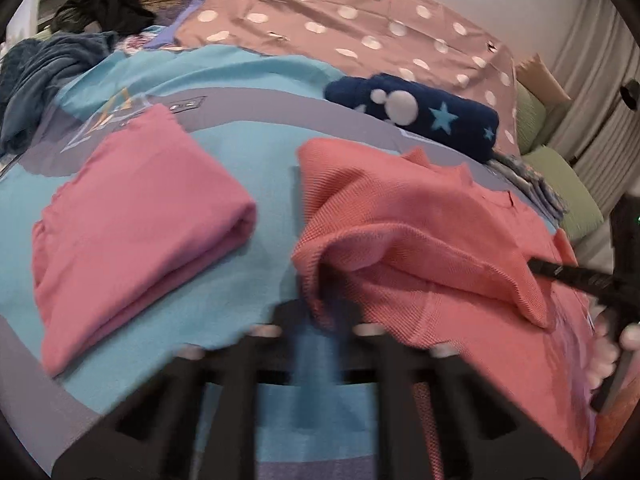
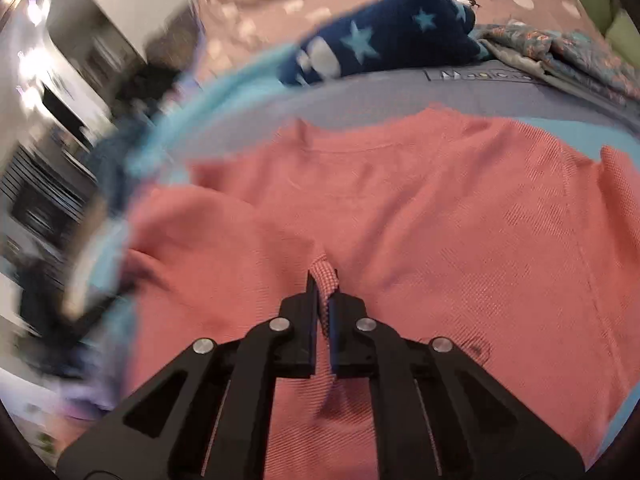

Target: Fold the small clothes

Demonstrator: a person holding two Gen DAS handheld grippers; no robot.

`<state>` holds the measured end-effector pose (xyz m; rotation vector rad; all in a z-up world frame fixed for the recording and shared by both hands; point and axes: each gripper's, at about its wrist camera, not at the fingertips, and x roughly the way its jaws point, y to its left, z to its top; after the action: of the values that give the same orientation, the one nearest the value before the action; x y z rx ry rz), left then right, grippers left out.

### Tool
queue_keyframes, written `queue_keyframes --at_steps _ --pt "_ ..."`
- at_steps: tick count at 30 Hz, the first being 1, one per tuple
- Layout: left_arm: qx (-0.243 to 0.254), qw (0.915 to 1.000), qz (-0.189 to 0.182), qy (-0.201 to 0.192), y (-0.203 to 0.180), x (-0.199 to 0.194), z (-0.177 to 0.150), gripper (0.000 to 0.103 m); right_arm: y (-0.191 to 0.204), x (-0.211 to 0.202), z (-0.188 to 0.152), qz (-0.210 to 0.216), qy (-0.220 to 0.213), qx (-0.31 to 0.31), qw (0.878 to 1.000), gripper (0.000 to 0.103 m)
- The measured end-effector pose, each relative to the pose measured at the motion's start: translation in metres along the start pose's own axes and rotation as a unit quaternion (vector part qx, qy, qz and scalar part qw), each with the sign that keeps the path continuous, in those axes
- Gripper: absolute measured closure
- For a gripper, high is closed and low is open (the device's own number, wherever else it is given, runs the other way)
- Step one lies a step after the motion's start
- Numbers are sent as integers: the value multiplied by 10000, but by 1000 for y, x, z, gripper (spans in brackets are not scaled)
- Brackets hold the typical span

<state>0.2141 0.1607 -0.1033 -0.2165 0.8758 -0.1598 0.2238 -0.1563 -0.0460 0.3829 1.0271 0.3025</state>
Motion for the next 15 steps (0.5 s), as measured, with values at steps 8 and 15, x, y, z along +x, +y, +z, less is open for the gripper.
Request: queue_keyframes --at_steps 8,15 --pt "1055 9932 108 -470 -43 -37 -26 100 -60 -83 36 -457 -1095 284 9925 87" --pt "1172 9927 27 -264 -53 -44 -44 99 -102 -59 -4 -652 -482 782 9936 70"
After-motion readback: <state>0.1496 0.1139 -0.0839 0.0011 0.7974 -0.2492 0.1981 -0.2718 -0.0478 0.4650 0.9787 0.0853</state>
